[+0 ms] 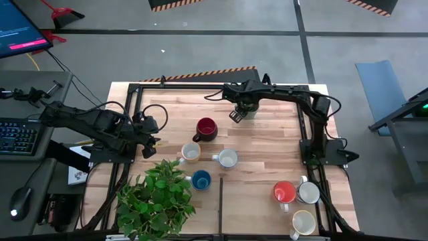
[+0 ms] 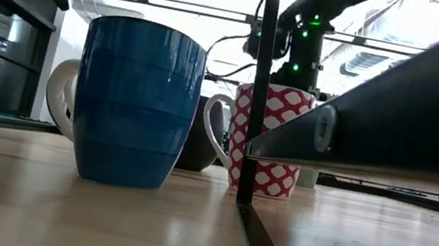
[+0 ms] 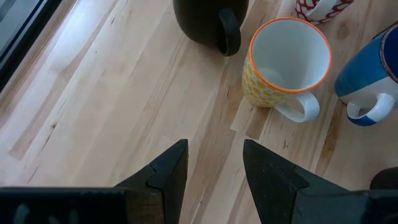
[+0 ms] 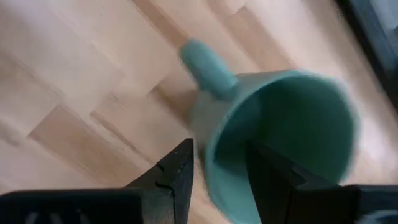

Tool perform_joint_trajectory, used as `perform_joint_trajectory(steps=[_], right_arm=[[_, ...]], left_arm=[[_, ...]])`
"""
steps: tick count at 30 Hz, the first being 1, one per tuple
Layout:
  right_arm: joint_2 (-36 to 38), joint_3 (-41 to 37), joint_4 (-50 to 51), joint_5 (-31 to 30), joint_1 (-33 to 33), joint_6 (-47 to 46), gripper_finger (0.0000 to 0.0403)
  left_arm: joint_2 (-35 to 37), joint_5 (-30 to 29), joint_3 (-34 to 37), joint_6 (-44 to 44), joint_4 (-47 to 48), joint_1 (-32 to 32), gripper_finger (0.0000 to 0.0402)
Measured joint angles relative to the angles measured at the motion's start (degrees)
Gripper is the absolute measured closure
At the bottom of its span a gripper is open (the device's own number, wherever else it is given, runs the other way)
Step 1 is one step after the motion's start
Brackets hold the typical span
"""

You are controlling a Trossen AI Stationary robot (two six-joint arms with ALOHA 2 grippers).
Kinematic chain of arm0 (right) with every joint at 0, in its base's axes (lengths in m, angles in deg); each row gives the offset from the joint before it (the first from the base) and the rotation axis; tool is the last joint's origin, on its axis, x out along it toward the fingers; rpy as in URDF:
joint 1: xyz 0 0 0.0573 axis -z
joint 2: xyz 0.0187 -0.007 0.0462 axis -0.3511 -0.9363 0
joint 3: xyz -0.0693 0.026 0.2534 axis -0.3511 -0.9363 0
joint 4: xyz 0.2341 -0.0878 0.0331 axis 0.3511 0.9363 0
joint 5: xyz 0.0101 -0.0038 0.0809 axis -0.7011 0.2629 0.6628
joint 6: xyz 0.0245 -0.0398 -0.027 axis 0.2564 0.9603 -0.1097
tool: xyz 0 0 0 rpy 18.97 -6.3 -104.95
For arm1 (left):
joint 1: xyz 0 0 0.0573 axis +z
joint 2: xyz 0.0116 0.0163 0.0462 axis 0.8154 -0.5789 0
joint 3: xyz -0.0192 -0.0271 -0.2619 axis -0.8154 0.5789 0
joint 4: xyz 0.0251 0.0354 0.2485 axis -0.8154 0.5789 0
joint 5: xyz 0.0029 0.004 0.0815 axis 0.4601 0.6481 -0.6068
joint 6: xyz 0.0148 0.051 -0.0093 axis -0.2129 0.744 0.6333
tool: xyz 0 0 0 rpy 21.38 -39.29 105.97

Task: Place coffee mugs
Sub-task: Put the green mug on the shelf

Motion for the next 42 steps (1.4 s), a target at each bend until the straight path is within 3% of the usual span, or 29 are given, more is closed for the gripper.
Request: perform_joint_trajectory(steps=[10,12,17,22,26,32,36,42], right_arm=[[-4.7,0.0,-2.5,2.0,0.0,1.1,0.0283],[-4.8,0.0,-2.4,2.1,0.3,1.1,0.0299],[-4.8,0.0,-1.7,2.7,0.9,1.6,0.0390],[-3.6,-0.1,3.1,3.4,-0.1,2.9,0.0399],[2.3,-0.1,7.9,2.5,-3.2,1.8,0.0400],[16.9,0.0,12.8,2.5,-15.0,-7.5,0.0401],[26.3,0.0,12.4,1.8,-28.3,-22.8,0.0402],[29.1,0.0,7.7,-3.4,-46.9,-46.4,0.0402]], left_arm=[[0.0,0.0,0.0,-3.0,0.0,0.0,0.0257],[0.0,0.0,0.0,-3.6,0.0,0.0,0.0257],[0.0,0.0,0.0,-4.3,0.0,0.0,0.0257],[0.0,0.0,0.0,-3.9,0.0,0.0,0.0257],[0.0,0.0,0.0,-3.9,0.0,0.0,0.0257],[0.0,0.0,0.0,-3.9,0.0,0.0,0.0257],[0.0,0.0,0.0,-3.9,0.0,0.0,0.0257],[0.0,0.0,0.0,-3.9,0.0,0.0,0.0257]])
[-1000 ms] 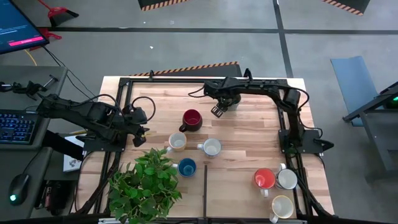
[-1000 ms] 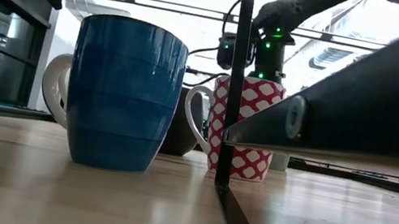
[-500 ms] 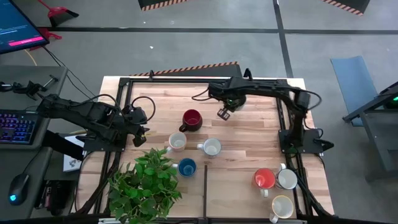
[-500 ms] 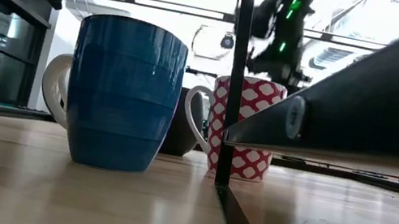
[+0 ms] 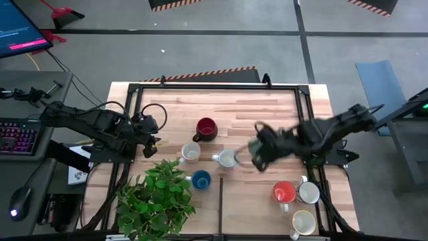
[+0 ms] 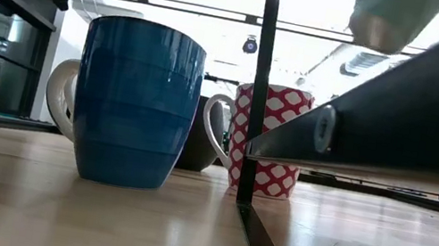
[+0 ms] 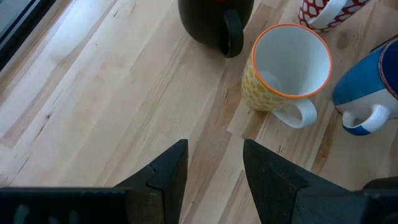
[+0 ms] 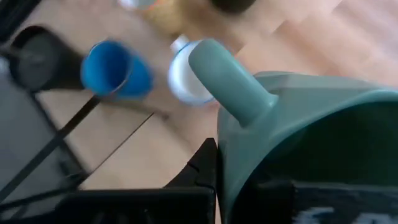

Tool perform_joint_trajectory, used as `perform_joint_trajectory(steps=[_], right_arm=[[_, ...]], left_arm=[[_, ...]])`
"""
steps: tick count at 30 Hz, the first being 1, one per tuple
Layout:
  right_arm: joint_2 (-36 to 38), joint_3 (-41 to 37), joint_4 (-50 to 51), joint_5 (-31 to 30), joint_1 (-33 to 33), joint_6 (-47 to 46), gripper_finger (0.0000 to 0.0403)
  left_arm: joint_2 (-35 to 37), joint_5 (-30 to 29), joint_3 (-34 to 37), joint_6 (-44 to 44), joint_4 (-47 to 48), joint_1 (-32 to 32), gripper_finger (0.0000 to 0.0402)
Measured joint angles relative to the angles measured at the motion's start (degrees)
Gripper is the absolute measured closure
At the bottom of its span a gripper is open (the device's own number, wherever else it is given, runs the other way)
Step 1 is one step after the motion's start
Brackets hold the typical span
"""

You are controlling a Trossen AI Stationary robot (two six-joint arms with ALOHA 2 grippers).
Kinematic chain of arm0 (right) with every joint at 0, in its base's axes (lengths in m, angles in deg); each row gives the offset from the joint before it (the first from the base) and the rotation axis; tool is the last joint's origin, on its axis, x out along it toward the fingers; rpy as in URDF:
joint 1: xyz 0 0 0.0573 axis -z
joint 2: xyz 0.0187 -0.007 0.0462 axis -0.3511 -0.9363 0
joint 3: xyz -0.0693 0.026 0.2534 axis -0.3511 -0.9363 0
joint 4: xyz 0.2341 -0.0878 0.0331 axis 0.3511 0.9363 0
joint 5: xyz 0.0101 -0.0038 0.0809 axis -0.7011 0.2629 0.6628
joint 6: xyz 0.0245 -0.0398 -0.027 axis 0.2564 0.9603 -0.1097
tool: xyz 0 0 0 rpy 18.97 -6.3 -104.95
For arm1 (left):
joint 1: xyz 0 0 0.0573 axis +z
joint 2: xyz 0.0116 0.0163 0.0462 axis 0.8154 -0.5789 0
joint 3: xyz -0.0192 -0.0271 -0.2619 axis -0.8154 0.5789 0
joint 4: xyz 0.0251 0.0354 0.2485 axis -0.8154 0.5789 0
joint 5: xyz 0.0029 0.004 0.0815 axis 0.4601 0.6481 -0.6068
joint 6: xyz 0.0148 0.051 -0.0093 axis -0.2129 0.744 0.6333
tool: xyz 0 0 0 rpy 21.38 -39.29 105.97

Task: Place coffee mugs
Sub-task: Put the green mug on the shelf

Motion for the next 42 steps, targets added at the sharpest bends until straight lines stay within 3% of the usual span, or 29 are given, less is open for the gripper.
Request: perform_joint_trajectory(steps=[5,10,20,26,31,37,42], right_arm=[[-6.3,0.0,-6.7,0.1,-7.8,-4.8,0.0402],[-13.7,3.4,-6.7,2.3,-12.8,-8.0,0.0402],[-28.9,20.2,-1.9,5.7,-21.2,-8.3,0.0403],[-36.7,29.0,6.1,7.8,-25.5,-15.6,0.0403],[-39.9,30.2,7.5,13.2,-27.4,-22.2,0.0403],[-40.3,30.1,9.4,13.8,-28.2,-27.8,0.0403],[-40.3,30.0,11.1,18.2,-28.4,-29.4,0.0403]], left_arm=[[0.0,0.0,0.0,0.0,0.0,0.0,0.0257],[0.0,0.0,0.0,0.0,0.0,0.0,0.0257],[0.0,0.0,0.0,2.7,0.0,0.0,0.0257],[0.0,0.0,0.0,3.0,0.0,0.0,0.0257],[0.0,0.0,0.0,3.0,0.0,0.0,0.0257],[0.0,0.0,0.0,3.0,0.0,0.0,0.0257],[0.0,0.0,0.0,2.6,0.0,0.0,0.0257]])
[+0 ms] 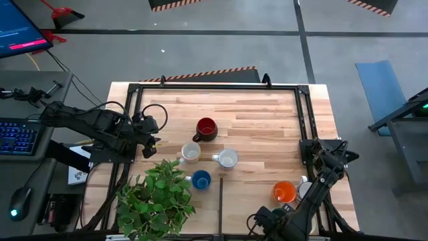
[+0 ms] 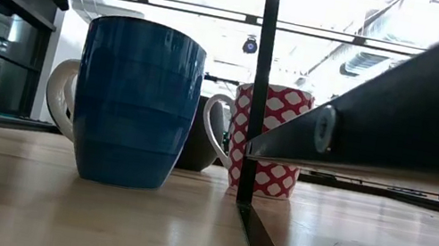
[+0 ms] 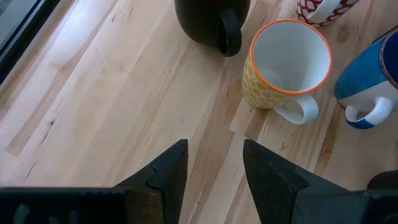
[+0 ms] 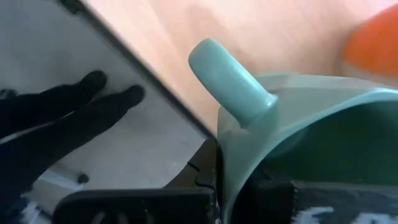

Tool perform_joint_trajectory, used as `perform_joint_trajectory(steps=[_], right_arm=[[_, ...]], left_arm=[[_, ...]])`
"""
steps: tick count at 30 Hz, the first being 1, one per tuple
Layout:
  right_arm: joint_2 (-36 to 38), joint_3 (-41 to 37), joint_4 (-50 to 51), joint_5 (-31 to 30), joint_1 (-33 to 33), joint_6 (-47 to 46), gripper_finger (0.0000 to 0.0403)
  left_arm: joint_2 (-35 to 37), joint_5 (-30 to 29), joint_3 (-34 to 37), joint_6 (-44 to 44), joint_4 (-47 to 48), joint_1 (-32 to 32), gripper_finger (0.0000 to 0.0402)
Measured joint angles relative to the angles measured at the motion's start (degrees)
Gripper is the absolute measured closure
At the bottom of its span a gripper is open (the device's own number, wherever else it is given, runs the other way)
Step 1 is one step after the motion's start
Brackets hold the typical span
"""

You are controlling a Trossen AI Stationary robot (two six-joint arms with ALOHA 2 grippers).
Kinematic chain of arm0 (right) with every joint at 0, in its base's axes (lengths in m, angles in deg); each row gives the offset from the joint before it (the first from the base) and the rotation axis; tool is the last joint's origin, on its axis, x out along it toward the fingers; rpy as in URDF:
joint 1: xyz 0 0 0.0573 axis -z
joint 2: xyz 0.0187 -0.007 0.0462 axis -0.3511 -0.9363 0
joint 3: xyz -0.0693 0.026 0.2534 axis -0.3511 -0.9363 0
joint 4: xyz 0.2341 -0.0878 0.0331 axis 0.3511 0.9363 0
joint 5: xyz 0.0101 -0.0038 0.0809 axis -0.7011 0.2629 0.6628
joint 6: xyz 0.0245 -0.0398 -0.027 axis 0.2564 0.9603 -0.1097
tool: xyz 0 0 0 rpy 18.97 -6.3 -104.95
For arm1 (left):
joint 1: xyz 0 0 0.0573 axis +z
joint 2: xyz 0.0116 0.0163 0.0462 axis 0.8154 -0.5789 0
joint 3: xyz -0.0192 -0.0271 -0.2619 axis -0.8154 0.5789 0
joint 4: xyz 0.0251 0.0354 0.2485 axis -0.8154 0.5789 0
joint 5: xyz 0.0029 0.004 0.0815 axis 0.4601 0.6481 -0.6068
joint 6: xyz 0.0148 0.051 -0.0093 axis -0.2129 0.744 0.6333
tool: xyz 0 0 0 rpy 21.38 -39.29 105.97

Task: Place coffee mugs
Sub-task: Put the green mug on the shelf

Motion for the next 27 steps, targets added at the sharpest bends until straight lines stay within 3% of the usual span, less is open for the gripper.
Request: perform_joint_trajectory(steps=[27], right_arm=[[-2.3,-0.1,1.6,1.8,-0.1,2.2,0.0403]], left_arm=[[0.0,0.0,0.0,0.0,0.0,0.0,0.0257]])
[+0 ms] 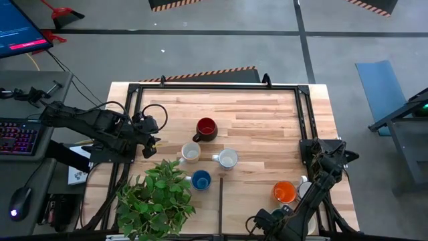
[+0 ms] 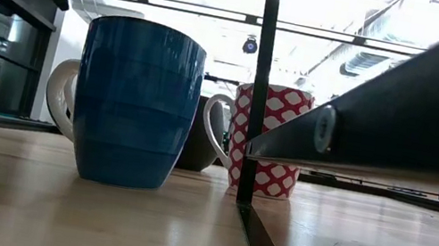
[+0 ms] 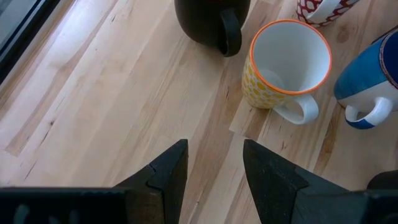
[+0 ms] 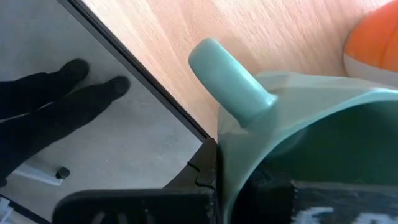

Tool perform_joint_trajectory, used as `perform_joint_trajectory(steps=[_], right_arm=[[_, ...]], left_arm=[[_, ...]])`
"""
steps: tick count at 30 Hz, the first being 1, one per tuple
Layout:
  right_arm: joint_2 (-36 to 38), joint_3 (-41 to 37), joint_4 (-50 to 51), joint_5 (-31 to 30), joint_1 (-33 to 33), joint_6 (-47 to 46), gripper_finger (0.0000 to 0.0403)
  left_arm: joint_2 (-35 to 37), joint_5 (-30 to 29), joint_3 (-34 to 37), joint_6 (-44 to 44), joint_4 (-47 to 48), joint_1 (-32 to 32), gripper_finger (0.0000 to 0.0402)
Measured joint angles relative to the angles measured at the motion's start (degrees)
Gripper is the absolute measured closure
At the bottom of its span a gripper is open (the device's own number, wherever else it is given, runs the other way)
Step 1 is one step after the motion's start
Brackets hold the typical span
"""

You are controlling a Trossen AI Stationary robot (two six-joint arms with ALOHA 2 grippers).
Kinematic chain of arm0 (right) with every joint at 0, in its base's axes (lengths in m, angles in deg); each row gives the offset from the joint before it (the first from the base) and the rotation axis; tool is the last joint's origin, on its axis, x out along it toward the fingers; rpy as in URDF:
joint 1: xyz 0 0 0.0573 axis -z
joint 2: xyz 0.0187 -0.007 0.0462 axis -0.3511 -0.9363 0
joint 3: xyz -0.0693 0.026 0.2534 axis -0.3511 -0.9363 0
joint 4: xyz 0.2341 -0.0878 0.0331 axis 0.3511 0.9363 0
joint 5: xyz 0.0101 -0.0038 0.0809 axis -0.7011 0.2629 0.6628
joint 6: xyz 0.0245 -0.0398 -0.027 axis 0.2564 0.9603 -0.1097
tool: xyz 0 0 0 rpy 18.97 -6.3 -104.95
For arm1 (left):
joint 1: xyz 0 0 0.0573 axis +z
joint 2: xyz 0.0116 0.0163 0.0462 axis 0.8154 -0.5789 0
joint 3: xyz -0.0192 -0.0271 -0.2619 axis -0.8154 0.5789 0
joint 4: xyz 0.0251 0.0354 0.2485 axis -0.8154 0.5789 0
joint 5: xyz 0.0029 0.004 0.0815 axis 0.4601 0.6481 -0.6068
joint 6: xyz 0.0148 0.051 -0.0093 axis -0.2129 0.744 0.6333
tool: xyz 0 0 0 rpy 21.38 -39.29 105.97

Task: Place coffee mugs
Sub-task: Put the green mug on the shelf

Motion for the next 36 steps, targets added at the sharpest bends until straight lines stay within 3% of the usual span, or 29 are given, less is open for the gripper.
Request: perform_joint_trajectory(steps=[36], right_arm=[[-2.1,0.0,-2.0,1.6,0.0,1.0,0.0403]], left_arm=[[0.0,0.0,0.0,0.0,0.0,0.0,0.0257]])
